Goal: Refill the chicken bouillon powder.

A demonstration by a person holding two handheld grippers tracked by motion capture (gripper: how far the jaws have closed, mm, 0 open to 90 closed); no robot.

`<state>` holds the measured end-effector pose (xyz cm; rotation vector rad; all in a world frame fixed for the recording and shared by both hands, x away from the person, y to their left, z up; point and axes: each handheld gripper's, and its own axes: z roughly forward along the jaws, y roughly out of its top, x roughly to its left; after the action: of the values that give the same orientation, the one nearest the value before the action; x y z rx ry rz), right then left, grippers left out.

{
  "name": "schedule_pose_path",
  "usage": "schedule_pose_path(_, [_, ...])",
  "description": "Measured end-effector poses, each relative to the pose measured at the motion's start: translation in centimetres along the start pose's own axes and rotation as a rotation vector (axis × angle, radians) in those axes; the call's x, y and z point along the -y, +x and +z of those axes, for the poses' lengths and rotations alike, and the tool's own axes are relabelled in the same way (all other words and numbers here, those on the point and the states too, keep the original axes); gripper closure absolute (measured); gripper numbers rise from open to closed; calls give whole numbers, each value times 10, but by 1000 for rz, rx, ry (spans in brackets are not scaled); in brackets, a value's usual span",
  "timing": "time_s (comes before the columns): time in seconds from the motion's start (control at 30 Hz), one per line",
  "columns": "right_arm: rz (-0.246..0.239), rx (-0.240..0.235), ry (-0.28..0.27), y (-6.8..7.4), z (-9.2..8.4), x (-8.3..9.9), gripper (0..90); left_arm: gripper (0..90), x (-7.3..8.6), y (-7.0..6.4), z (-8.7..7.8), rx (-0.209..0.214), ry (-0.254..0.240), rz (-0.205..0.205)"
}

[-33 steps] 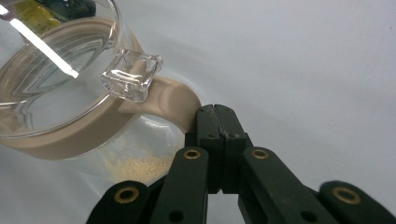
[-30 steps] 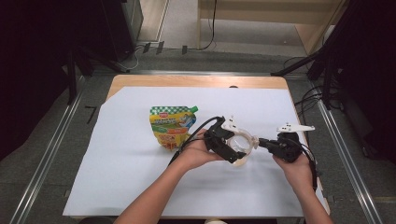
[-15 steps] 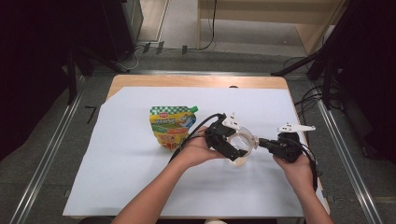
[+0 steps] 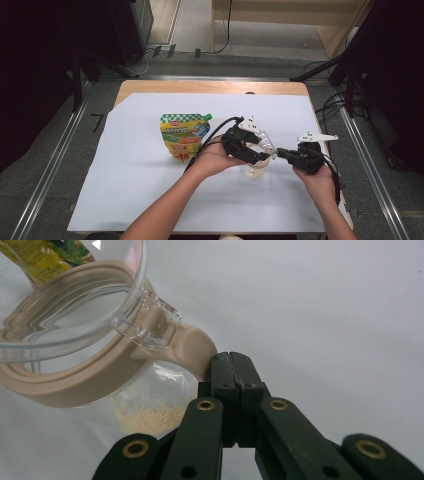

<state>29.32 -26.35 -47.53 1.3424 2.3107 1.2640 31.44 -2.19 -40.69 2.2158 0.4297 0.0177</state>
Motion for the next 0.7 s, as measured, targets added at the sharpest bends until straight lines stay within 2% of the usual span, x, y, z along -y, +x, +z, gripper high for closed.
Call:
schedule_pose_path(0.13, [1, 0, 0, 0, 0, 0, 900, 538, -4, -3, 1, 53, 9, 0])
schedule_pose_path(0.27, [0, 1, -1, 0, 0, 0, 900, 642, -10, -9, 3, 62, 32, 26])
schedule_pose_path(0.37, [1, 1, -1, 0, 0, 0, 900, 718, -14, -11, 5, 93, 30, 28])
schedule_pose_path(0.43, [1, 1, -1, 1, -1, 0, 900, 766, -16, -14, 6, 107, 28, 46])
schedule_pose_path(0.53, [2, 0, -1, 1, -1, 0, 900, 841, -20, -17, 9, 110, 45, 59])
schedule_pose_path(0.7, [1, -1, -2, 1, -1, 0, 900, 866, -27, -17, 13, 110, 54, 51])
